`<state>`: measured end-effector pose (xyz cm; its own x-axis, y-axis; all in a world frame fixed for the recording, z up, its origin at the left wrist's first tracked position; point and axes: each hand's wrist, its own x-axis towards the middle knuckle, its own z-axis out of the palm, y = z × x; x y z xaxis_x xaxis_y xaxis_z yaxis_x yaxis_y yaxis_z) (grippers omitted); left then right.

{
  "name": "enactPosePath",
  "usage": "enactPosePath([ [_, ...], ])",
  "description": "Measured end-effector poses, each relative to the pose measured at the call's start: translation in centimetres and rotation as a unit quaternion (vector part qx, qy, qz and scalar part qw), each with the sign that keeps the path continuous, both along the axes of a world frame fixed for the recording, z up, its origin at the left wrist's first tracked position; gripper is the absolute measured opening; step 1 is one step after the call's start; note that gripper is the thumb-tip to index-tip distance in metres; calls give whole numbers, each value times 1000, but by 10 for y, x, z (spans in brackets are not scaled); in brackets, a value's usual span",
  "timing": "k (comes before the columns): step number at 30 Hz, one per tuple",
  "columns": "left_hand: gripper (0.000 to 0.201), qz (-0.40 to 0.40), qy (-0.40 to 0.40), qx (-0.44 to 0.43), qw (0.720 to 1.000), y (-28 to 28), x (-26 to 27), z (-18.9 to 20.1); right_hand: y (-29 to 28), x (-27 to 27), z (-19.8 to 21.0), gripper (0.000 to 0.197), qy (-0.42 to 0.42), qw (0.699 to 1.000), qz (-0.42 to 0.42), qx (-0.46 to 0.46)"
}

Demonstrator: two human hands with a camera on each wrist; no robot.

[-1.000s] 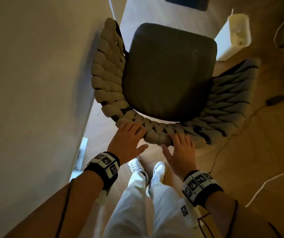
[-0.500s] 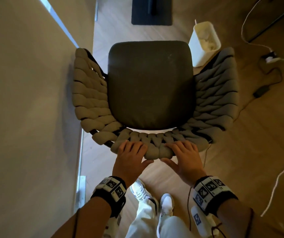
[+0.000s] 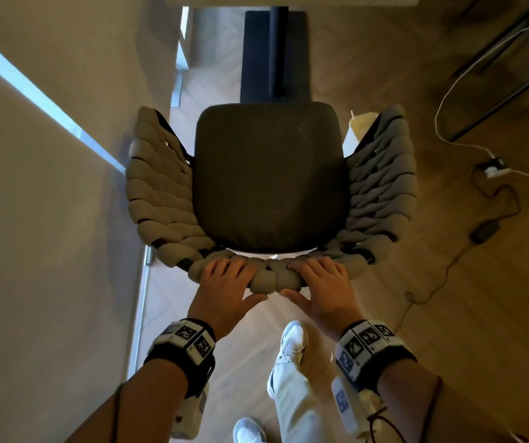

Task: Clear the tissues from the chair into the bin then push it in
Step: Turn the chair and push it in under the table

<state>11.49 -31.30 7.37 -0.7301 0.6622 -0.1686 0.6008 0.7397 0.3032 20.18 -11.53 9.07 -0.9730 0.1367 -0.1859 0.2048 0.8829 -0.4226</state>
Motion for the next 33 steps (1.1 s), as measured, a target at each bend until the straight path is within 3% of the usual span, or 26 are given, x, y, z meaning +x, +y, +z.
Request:
enactPosePath([
  [12,60,1,-18,-27,999,90,-133,10,88,-132,3,48,-2,999,-13,-40],
  [33,46,-9,4,-63,998,196,-302,13,198,-309,2,47,-2,1000,22,-11],
])
